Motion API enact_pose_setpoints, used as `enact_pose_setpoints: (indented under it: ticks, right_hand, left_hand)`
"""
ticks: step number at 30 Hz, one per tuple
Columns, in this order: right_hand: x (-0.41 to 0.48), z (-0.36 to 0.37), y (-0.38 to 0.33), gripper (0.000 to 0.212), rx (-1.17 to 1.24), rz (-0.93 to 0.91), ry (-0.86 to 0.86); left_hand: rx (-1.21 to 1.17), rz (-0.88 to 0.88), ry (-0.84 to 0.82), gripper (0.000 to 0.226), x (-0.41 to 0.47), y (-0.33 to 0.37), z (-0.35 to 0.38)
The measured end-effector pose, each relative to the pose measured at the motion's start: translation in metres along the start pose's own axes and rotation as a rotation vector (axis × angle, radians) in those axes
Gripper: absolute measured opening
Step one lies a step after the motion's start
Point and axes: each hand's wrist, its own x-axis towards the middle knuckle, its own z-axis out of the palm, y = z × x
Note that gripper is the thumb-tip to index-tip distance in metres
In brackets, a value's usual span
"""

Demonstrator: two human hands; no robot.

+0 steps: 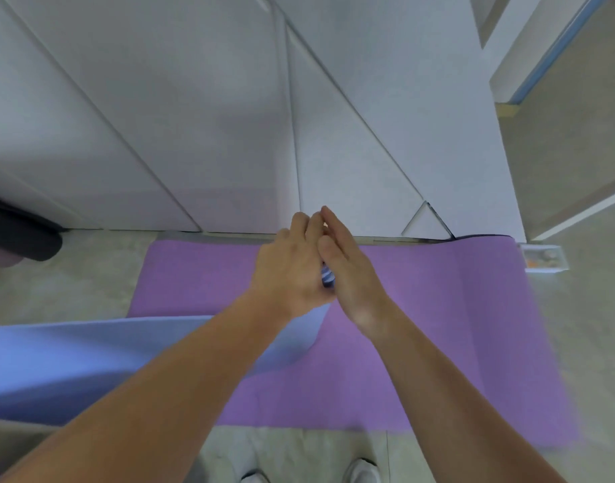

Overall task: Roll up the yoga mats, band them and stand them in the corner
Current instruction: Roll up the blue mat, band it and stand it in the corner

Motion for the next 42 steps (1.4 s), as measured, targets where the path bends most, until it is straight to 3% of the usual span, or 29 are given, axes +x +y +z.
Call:
enact_pose_setpoints:
  ticks: [2, 7, 14, 21, 25, 29, 32, 35, 38, 42]
  right_hand:
    - [-0.001, 0.004, 0.016, 0.044, -0.078, 0.013, 0.021]
    - [-0.005, 0.007, 0.048, 0.046, -0.036, 0.164, 0.084]
    - [0.010, 0.009, 0.039, 0.036, 0.071, 0.240, 0.122]
    - [0.001, 0.014, 0.038, 0.032, 0.086, 0.234, 0.195]
    - [-0.005, 0.016, 0.048, 0.031, 0.042, 0.230, 0.260]
    - [-0.016, 0.002, 0.037, 0.028, 0.136, 0.290, 0.156]
    - [-0.034, -0.014, 0.040, 0.051, 0.059, 0.357, 0.033]
    - [-0.053, -0.013, 0.045, 0.088, -0.305, 0.316, -0.089]
    - [-0.056, -0.002, 0.011, 0.118, -0.532, 0.202, -0.061]
    - [-0.052, -0.001, -0.065, 0.140, -0.754, 0.048, -0.072]
  left_hand:
    - [0.014, -0.086, 0.036, 0.073, -0.009, 0.005, 0.006]
    - [0.103, -0.119, -0.135, 0.113, -0.028, 0.004, 0.032]
    - [0.141, -0.126, -0.194, 0.129, -0.017, -0.003, 0.033]
    - [0.162, -0.125, -0.248, 0.122, -0.024, 0.001, 0.032]
    - [0.185, -0.133, -0.228, 0.100, -0.028, 0.009, 0.040]
    - [0.005, -0.222, -0.265, 0.078, -0.029, 0.004, 0.029]
    - [-0.117, -0.233, -0.224, 0.070, -0.025, -0.007, 0.007]
    - [-0.287, -0.234, -0.156, 0.072, -0.015, -0.014, -0.036]
    - [-0.446, -0.204, -0.129, 0.072, -0.006, -0.017, -0.099]
    - [-0.686, -0.151, -0.142, 0.072, -0.014, -0.035, -0.201]
